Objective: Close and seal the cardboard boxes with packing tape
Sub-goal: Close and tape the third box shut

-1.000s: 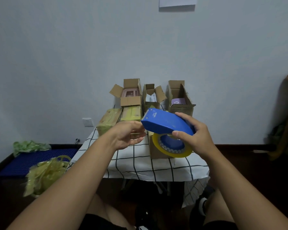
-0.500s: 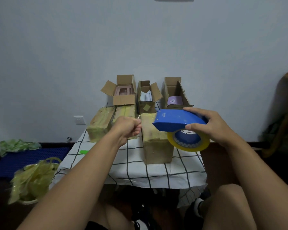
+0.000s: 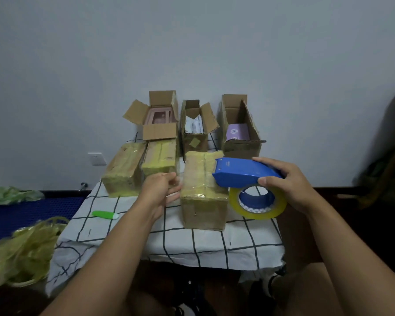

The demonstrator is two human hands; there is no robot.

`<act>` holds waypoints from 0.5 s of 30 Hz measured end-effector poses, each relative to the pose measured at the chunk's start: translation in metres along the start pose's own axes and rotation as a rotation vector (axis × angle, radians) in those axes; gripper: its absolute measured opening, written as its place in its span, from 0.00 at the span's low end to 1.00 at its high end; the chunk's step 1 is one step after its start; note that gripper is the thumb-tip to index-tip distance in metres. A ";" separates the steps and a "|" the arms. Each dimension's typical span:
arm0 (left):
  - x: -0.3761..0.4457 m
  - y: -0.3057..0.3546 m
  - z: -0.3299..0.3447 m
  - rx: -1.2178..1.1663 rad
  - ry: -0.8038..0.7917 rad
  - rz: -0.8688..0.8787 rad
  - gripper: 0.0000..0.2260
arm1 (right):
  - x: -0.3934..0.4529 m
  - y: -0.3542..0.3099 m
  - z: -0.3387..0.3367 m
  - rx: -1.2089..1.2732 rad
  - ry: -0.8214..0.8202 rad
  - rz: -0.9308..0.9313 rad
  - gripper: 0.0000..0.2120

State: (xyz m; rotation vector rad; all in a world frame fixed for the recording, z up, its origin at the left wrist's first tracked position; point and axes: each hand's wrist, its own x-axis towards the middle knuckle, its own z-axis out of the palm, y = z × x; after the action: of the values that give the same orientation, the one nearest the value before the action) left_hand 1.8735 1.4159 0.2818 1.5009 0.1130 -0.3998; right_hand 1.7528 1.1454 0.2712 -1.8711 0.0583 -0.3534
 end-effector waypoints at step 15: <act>-0.017 -0.019 -0.016 0.297 0.032 0.234 0.10 | -0.024 -0.024 -0.003 -0.165 -0.064 -0.004 0.28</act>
State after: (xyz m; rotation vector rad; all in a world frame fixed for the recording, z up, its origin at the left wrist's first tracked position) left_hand 1.8542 1.4347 0.2680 1.7910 -0.1008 -0.2091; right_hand 1.7257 1.1553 0.2898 -2.0445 0.0412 -0.2983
